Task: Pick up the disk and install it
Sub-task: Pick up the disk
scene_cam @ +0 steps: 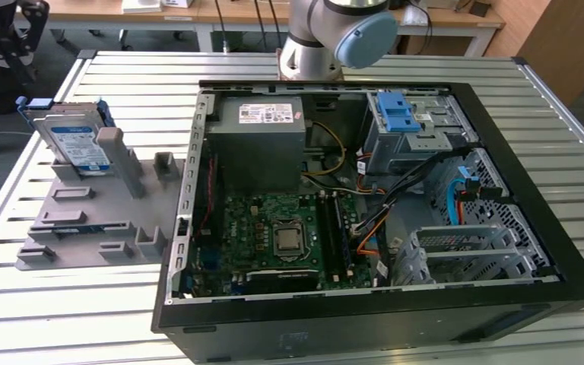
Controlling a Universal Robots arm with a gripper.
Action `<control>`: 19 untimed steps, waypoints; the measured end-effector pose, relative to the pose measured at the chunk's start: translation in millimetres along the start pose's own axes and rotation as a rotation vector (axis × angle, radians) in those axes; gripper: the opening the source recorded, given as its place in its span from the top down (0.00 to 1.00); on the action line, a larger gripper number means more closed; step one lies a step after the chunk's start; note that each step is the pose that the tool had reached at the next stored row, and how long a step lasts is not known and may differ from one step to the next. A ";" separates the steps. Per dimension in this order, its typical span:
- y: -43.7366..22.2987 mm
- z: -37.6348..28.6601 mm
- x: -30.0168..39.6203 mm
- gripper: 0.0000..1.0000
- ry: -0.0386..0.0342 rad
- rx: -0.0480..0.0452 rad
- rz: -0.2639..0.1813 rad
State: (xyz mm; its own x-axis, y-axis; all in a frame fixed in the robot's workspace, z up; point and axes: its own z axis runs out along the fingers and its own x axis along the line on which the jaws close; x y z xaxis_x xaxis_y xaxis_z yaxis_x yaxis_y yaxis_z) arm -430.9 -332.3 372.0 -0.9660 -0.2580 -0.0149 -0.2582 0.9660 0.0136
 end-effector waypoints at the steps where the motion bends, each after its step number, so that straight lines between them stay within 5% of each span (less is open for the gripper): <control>1: 0.0 0.0 0.0 0.89 0.0002 -0.0001 -0.015; 19: 0.0 0.1 0.0 0.89 0.0039 -0.0025 -0.296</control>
State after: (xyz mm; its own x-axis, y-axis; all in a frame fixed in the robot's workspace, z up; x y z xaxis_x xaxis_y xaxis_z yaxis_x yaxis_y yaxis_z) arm -430.9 -332.3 371.9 -0.8490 -0.5282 -0.0148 -0.5284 0.8489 0.0117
